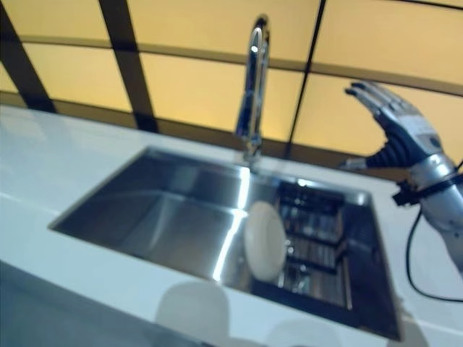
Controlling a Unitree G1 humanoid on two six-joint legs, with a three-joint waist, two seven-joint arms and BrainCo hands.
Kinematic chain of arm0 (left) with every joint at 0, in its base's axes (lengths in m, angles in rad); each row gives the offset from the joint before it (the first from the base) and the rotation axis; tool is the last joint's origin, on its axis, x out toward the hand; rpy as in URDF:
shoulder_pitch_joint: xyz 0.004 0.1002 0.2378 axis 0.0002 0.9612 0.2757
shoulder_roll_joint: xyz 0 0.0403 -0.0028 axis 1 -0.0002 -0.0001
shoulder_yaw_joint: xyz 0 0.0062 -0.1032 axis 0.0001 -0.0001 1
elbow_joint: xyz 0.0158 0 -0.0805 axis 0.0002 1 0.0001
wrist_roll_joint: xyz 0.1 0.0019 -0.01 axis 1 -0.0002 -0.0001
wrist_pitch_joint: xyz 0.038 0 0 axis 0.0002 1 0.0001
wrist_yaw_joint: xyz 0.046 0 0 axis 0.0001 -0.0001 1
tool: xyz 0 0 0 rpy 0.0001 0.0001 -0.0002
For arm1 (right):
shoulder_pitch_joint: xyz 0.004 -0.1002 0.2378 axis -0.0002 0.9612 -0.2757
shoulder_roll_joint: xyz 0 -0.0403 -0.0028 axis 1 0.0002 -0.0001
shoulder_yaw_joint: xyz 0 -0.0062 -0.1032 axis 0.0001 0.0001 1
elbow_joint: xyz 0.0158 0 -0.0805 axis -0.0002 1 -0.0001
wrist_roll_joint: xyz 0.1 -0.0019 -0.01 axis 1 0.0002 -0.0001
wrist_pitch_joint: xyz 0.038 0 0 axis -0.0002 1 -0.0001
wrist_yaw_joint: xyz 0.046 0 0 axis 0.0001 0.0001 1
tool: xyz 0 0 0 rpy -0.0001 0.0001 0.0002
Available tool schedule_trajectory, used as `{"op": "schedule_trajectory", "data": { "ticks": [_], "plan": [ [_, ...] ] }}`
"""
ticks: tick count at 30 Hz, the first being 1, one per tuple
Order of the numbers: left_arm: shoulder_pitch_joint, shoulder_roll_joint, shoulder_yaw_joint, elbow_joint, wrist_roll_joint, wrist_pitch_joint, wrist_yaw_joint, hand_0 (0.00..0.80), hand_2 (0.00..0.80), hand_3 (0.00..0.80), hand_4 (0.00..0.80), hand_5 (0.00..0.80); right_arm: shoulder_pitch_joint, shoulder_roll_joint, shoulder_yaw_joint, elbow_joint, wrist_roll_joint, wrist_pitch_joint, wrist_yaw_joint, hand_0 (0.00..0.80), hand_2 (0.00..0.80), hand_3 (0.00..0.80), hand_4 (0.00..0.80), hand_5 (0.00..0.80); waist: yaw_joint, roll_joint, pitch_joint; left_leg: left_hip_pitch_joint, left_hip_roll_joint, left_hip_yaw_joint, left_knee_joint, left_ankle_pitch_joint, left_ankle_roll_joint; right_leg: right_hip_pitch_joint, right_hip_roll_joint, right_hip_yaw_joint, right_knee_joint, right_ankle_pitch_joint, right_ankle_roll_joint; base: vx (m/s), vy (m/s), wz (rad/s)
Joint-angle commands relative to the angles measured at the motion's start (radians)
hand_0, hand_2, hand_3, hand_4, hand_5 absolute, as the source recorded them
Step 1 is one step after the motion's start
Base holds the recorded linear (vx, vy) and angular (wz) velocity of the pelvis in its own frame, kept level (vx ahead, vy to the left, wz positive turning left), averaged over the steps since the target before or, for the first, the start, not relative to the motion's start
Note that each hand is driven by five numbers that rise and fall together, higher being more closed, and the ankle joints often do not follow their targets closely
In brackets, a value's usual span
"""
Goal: Take plates into dishwasher
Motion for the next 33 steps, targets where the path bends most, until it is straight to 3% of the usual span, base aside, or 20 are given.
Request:
{"op": "schedule_trajectory", "data": {
  "ticks": [1,6,12,20,33],
  "plan": [
    [-0.023,0.076,-0.051,-0.013,0.019,0.002,0.012,0.000,0.000,0.000,0.000,0.000,-0.132,-0.124,0.097,0.063,-0.107,-0.105,-0.029,0.000,0.000,0.000,0.000,0.000,0.037,-0.061,-0.084,-0.049,0.029,0.060,0.017,0.033,-0.009,0.010,-0.027,0.002,0.057,-0.063,0.038,0.000,0.000,0.00],
    [-0.014,0.095,-0.064,-0.047,0.003,0.020,0.017,0.000,0.000,0.000,0.000,0.000,-0.281,-0.229,0.256,0.095,-0.258,-0.194,-0.037,0.000,0.000,0.000,0.000,0.000,0.058,-0.082,-0.092,-0.042,0.033,0.060,0.002,0.041,-0.012,0.025,-0.020,-0.008,0.040,-0.060,0.039,0.000,0.000,0.00],
    [0.003,0.103,-0.053,-0.032,-0.001,0.022,0.019,0.000,0.000,0.000,0.000,0.000,-0.441,-0.260,0.440,0.105,-0.394,-0.242,-0.037,0.000,0.000,0.000,0.000,0.000,0.075,-0.100,-0.102,-0.043,0.036,0.057,-0.010,0.050,-0.016,0.035,-0.016,-0.023,0.027,-0.061,0.039,-0.001,0.000,0.01],
    [0.013,0.100,-0.047,-0.032,0.010,0.036,0.020,0.000,0.000,0.000,0.000,0.000,-0.628,-0.215,0.682,0.150,-0.466,-0.292,0.044,0.000,0.000,0.000,0.000,0.000,0.104,-0.099,-0.104,-0.046,0.035,0.044,-0.011,0.056,-0.019,0.048,-0.017,-0.044,0.025,-0.067,0.036,0.001,0.012,0.05],
    [0.002,0.089,-0.061,-0.027,0.014,0.027,0.011,0.000,0.000,0.000,0.000,0.000,-0.759,-0.109,0.868,0.162,-0.486,-0.348,0.170,0.000,0.000,0.000,0.000,0.000,0.137,-0.091,-0.103,-0.042,0.025,0.026,-0.015,0.058,-0.020,0.066,-0.025,-0.075,0.025,-0.074,0.036,0.017,0.021,0.08]
  ]
}}
